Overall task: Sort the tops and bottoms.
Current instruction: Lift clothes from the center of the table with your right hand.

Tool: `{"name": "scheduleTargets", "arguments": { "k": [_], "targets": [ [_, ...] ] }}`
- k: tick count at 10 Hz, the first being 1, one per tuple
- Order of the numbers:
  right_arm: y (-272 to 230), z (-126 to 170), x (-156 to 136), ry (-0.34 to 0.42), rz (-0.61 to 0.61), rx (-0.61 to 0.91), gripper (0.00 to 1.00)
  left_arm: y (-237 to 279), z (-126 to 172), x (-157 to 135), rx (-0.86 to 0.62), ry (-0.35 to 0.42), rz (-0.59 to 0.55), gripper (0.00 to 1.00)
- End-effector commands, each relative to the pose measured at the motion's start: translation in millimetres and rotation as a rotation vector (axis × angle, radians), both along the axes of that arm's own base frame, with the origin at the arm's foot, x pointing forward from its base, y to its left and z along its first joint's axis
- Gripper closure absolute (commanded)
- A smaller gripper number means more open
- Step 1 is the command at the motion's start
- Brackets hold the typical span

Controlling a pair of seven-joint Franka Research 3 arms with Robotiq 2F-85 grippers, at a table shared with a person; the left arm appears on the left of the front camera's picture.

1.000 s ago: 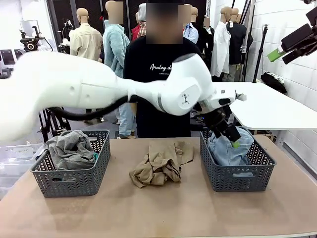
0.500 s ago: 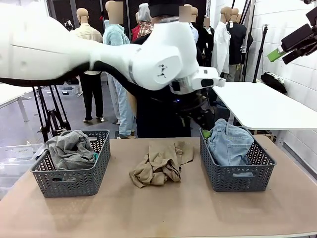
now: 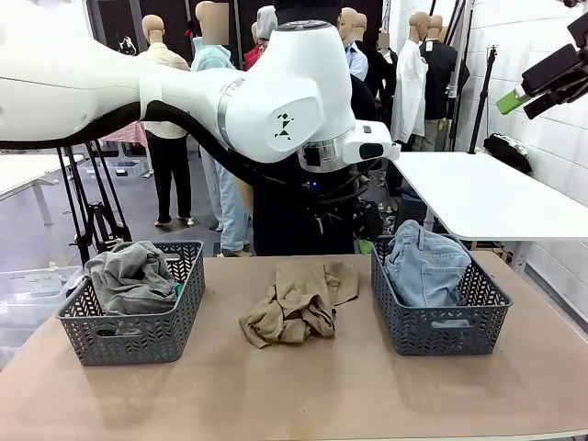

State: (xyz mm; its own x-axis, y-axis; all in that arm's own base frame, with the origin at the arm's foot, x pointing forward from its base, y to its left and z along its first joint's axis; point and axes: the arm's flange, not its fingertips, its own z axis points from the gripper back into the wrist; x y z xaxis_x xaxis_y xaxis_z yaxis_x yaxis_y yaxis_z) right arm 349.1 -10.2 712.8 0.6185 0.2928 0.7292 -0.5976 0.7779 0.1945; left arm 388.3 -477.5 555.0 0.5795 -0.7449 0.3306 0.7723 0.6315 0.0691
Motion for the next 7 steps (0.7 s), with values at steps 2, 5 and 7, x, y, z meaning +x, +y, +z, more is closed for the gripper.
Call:
{"name": "scheduleTargets", "arguments": {
  "k": [2, 5, 7],
  "targets": [
    [0.7, -1.4, -0.6, 0.006, 0.003, -0.021, 0.0, 0.0, 0.0, 0.0, 0.0, 0.0, 0.0, 0.0],
    [0.7, -1.4, -0.6, 0.006, 0.003, -0.021, 0.0, 80.5, 23.6, -6.5, 0.038, -0.162, 0.215, 0.0],
    [0.7, -1.4, -0.6, 0.006, 0.003, -0.021, 0.0, 147.7, 47.8, -17.5, -0.052, -0.255, 0.274, 0.0]
  ]
}}
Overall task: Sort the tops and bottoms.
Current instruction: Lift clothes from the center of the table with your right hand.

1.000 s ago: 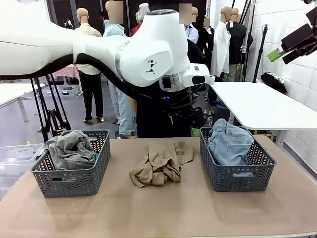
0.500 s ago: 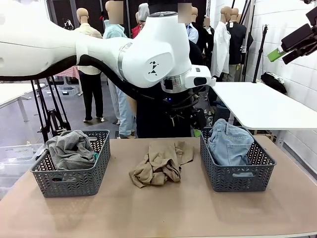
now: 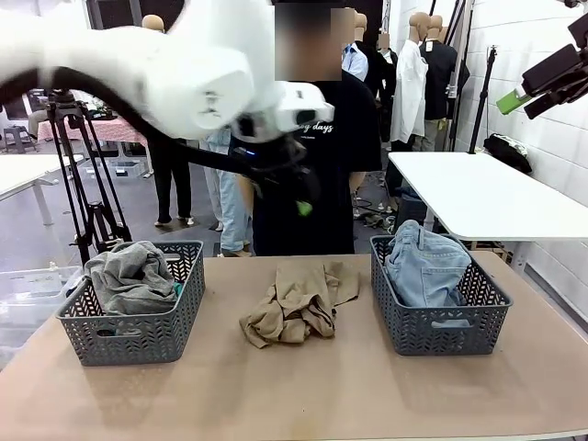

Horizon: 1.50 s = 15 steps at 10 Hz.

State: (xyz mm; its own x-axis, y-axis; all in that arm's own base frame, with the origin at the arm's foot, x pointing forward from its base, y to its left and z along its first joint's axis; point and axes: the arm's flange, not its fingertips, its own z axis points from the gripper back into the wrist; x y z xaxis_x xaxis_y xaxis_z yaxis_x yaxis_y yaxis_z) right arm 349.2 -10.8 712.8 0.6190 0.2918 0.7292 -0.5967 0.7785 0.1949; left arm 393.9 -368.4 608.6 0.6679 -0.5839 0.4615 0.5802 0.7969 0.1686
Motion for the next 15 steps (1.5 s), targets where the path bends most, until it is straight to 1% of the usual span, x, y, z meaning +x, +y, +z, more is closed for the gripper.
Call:
{"name": "scheduleTargets", "arguments": {
  "k": [1, 2, 3, 4, 6, 7, 9, 10, 11, 14, 15],
  "targets": [
    [1.3, -1.3, -0.7, 0.006, 0.004, -0.021, 0.0, 67.0, 4.7, -31.2, -0.052, -0.015, -0.034, 0.0],
    [1.3, -1.3, -0.7, 0.006, 0.004, -0.021, 0.0, 93.9, 16.4, -39.7, 0.01, -0.019, -0.014, 0.0],
    [1.3, -1.3, -0.7, 0.006, 0.004, -0.021, 0.0, 112.8, 24.1, -47.5, 0.011, -0.031, -0.036, 0.0],
    [1.3, -1.3, -0.7, 0.006, 0.004, -0.021, 0.0, 128.9, 29.4, -53.5, 0.012, -0.034, -0.028, 0.0],
    [1.3, -1.3, -0.7, 0.006, 0.004, -0.021, 0.0, 157.3, 34.4, -62.0, -0.089, -0.026, -0.041, 0.0],
    [1.3, -1.3, -0.7, 0.006, 0.004, -0.021, 0.0, 162.5, 36.2, -65.2, -0.109, -0.024, -0.038, 0.0],
    [1.3, -1.3, -0.7, 0.006, 0.004, -0.021, 0.0, 159.7, 32.5, -63.9, -0.141, 0.0, -0.066, 0.0],
    [1.3, -1.3, -0.7, 0.006, 0.004, -0.021, 0.0, 155.3, 25.5, -59.2, -0.144, -0.002, -0.046, 0.0],
    [1.3, -1.3, -0.7, 0.006, 0.004, -0.021, 0.0, 160.8, 41.7, -63.7, -0.11, -0.011, -0.021, 0.0],
    [0.3, 0.1, -0.1, 0.0, 0.0, 0.0, 0.0, 160.8, 41.7, -63.7, -0.11, -0.011, -0.021, 0.0],
    [21.2, 34.9, -40.4, -0.115, 0.045, -0.109, 0.0, 160.8, 41.7, -63.7, -0.11, -0.011, -0.021, 0.0]
  ]
}}
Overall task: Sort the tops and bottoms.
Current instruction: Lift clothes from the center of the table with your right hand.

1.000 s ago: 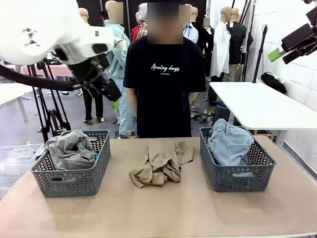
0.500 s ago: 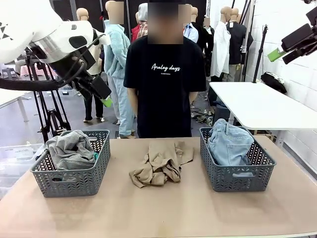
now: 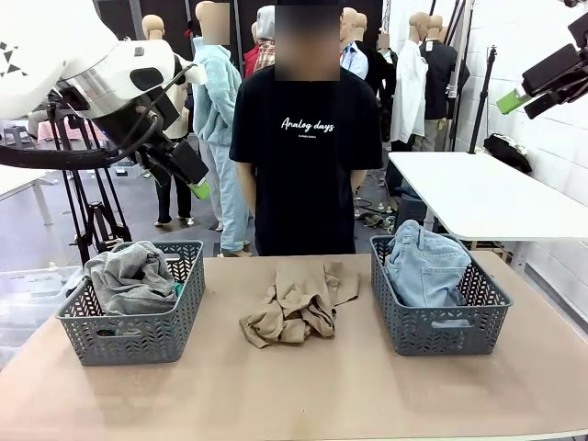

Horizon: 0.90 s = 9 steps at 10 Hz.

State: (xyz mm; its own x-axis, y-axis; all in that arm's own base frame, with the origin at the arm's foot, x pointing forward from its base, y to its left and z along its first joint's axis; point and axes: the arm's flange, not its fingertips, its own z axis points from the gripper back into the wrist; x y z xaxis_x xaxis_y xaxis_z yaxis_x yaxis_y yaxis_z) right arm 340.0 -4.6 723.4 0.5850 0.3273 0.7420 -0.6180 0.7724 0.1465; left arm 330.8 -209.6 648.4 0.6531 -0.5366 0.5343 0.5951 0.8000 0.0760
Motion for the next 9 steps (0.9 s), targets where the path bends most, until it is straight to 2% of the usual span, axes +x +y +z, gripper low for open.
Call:
{"name": "scheduleTargets", "arguments": {
  "k": [1, 2, 6, 8, 9],
  "targets": [
    [29.0, 35.4, -36.7, -0.105, 0.106, -0.087, 0.0, 2.0, 2.0, -0.6, 0.011, -0.004, -0.001, 0.0],
    [41.3, 33.7, -21.9, -0.085, 0.14, -0.092, 0.0, 2.0, 2.0, -0.6, 0.011, -0.004, -0.001, 0.0],
    [124.3, -21.0, 88.0, 0.124, 0.379, -0.11, 0.0, 2.0, 2.0, -0.6, 0.011, -0.004, -0.001, 0.0],
    [154.7, -52.6, 122.3, 0.231, 0.444, -0.133, 0.0, 2.0, 2.0, -0.6, 0.011, -0.004, -0.001, 0.0],
    [173.9, -75.8, 127.9, 0.282, 0.461, -0.17, 0.0, 2.0, 2.0, -0.6, 0.011, -0.004, -0.001, 0.0]
  ]
}}
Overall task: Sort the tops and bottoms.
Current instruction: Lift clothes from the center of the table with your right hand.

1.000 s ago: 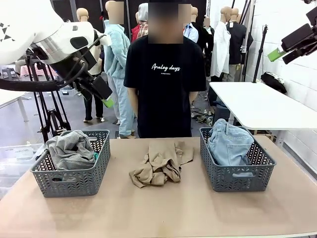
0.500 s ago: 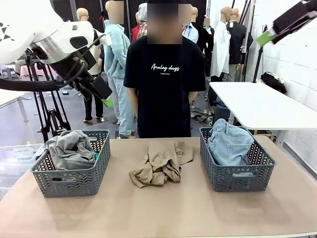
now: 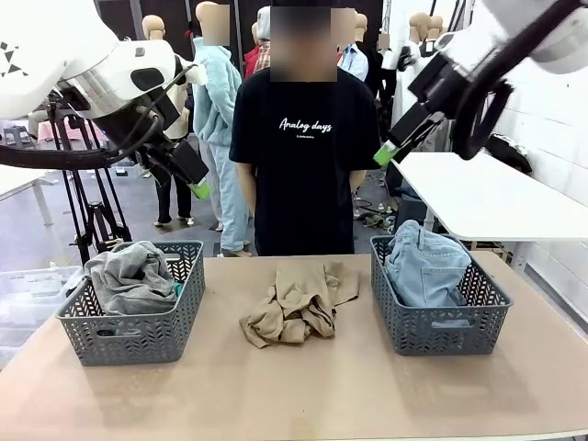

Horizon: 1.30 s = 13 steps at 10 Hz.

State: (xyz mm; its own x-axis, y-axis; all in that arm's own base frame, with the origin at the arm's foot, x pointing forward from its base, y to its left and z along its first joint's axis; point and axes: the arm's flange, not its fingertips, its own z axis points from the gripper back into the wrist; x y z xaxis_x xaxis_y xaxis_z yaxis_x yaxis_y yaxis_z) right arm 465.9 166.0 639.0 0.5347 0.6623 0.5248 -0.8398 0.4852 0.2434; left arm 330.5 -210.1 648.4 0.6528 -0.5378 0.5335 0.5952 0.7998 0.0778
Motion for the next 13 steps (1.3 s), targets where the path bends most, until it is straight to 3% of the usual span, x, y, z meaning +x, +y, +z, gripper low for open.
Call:
{"name": "scheduleTargets", "arguments": {
  "k": [1, 3, 4, 8, 9, 11, 13],
  "targets": [
    [13.2, -11.5, 7.1, 0.059, 0.055, -0.059, 0.0, 2.5, 2.0, -0.3, 0.01, -0.004, -0.001, 0.0],
    [19.5, -50.1, 10.6, 0.143, 0.056, -0.114, 0.0, 2.5, 2.0, -0.3, 0.01, -0.004, -0.001, 0.0],
    [20.5, -28.7, 10.3, 0.075, 0.043, -0.048, 0.0, 2.5, 2.0, -0.3, 0.01, -0.004, -0.001, 0.0],
    [21.3, -32.2, 11.9, 0.089, 0.045, -0.063, 0.0, 2.5, 2.0, -0.3, 0.01, -0.004, -0.001, 0.0],
    [26.2, -49.0, 11.7, 0.103, 0.033, -0.092, 0.0, 2.5, 2.0, -0.3, 0.01, -0.004, -0.001, 0.0],
    [67.6, -91.4, 25.6, 0.132, 0.137, -0.109, 0.0, 2.5, 2.0, -0.3, 0.01, -0.004, -0.001, 0.0],
    [120.5, -157.4, 48.9, 0.217, 0.203, -0.186, 0.0, 2.5, 2.0, -0.3, 0.01, -0.004, -0.001, 0.0]
  ]
}}
